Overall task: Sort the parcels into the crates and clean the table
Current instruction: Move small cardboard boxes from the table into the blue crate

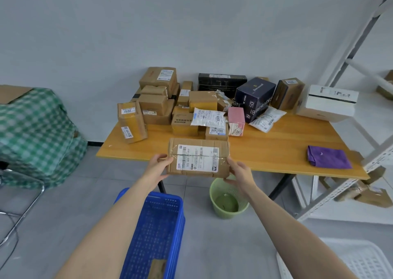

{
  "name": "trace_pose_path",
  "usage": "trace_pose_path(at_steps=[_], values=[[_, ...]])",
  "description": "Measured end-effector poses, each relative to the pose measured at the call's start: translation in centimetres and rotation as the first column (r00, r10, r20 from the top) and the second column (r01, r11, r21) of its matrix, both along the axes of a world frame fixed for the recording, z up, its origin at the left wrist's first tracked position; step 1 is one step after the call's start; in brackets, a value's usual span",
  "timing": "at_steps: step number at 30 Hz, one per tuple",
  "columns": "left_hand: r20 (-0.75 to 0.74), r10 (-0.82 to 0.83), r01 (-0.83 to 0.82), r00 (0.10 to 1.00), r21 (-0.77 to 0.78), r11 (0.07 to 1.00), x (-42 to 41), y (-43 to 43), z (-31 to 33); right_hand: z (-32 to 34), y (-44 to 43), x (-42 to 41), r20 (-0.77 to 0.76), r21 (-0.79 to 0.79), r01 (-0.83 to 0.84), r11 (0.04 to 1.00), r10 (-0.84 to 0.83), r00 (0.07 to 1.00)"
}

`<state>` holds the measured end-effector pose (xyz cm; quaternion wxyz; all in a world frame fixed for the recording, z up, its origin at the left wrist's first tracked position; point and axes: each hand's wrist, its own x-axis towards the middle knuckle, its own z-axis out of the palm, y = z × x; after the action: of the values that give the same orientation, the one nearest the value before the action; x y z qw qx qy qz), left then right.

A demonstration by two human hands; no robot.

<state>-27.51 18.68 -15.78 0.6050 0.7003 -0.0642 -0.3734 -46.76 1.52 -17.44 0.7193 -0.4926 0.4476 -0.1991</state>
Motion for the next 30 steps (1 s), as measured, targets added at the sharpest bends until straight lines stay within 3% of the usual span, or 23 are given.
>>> trace_pose_path(at_steps=[4,9,18,23,27,30], values=[[0.047,-0.089,0.088,0.995,0.019,0.996,-0.4,1.6,0.5,0.1,1.0,-0.5,-0.021,-0.043,-0.015,0.999,0.014,1.000],[0.080,-0.196,0.182,0.977,0.154,0.971,0.6,7.0,-1.2,-0.7,5.6,0.0,-0.057,-0.055,-0.131,0.990,0.128,0.990],[-0.136,-0.347,0.372,0.928,0.284,0.884,5.5,22.4,-4.7,-3.7,20.0,5.6,0.097,0.033,-0.192,0.981,0.188,0.977],[-0.226,-0.309,0.362,0.924,0.255,0.897,7.0,30.0,-6.2,-7.4,30.1,8.3,0.013,0.055,-0.057,0.997,0.056,0.998],[-0.347,-0.204,0.283,0.915,0.194,0.939,7.9,34.6,-8.2,-8.9,37.5,9.7,0.020,0.206,0.018,0.978,-0.023,1.000],[-0.408,-0.169,0.259,0.897,0.176,0.950,7.5,36.0,-9.6,-9.3,41.9,10.2,0.021,0.289,-0.128,0.949,0.128,0.992]])
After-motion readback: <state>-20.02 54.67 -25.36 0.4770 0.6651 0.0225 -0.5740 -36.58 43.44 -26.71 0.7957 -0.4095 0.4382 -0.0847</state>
